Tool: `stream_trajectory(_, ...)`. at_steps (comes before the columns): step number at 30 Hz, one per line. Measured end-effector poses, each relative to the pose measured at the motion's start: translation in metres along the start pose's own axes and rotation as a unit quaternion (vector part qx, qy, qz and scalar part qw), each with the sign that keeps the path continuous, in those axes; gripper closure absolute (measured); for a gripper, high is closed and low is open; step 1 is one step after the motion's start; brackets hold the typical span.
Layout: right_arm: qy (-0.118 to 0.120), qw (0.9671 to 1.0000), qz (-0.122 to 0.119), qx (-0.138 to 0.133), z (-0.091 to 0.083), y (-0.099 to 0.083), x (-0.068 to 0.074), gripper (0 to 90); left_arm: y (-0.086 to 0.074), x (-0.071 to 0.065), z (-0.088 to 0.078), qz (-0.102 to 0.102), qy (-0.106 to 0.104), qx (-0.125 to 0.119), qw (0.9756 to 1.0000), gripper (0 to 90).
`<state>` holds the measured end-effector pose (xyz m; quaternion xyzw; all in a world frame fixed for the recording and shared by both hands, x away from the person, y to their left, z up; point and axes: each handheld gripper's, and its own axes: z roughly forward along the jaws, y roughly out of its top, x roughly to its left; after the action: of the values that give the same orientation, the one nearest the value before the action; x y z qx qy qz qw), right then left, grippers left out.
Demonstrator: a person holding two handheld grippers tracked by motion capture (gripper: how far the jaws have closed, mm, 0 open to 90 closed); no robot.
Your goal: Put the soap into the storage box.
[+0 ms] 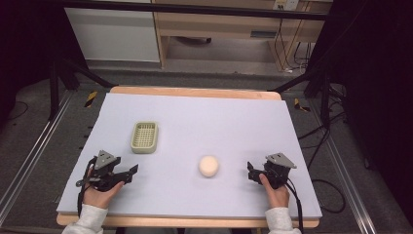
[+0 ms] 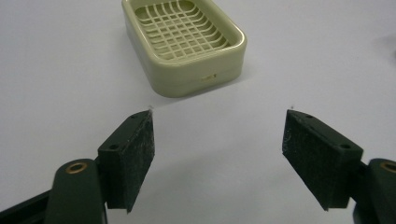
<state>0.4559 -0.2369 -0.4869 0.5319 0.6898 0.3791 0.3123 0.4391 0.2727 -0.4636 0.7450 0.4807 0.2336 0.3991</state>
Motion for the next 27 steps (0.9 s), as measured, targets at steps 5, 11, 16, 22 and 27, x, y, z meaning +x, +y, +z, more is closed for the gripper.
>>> stream_trajectory(5, 0.001, 1.0000, -0.001, 0.001, 0.000, 0.000, 0.000, 3.3, 0.003, -0.006, 0.000, 0.007, -0.006, -0.001, 1.0000, 25.0)
stream_trajectory(11, 0.001, 1.0000, -0.002, 0.001, 0.000, 0.000, 0.000, 3.4, 0.004, -0.012, 0.003, 0.010, -0.011, -0.002, 0.9999, 24.7)
stream_trajectory(16, 0.003, 1.0000, -0.002, 0.002, 0.000, 0.000, 0.000, 3.4, 0.005, -0.019, 0.006, 0.017, -0.018, 0.000, 0.9997, 24.6)
stream_trajectory(22, 0.003, 1.0000, -0.003, 0.003, 0.001, 0.000, 0.000, 3.4, 0.007, -0.026, 0.009, 0.027, -0.024, 0.003, 0.9993, 24.4)
stream_trajectory(27, 0.004, 1.0000, -0.004, 0.003, 0.001, 0.000, 0.000, 3.4, 0.009, -0.030, 0.011, 0.028, -0.027, 0.002, 0.9993, 24.0)
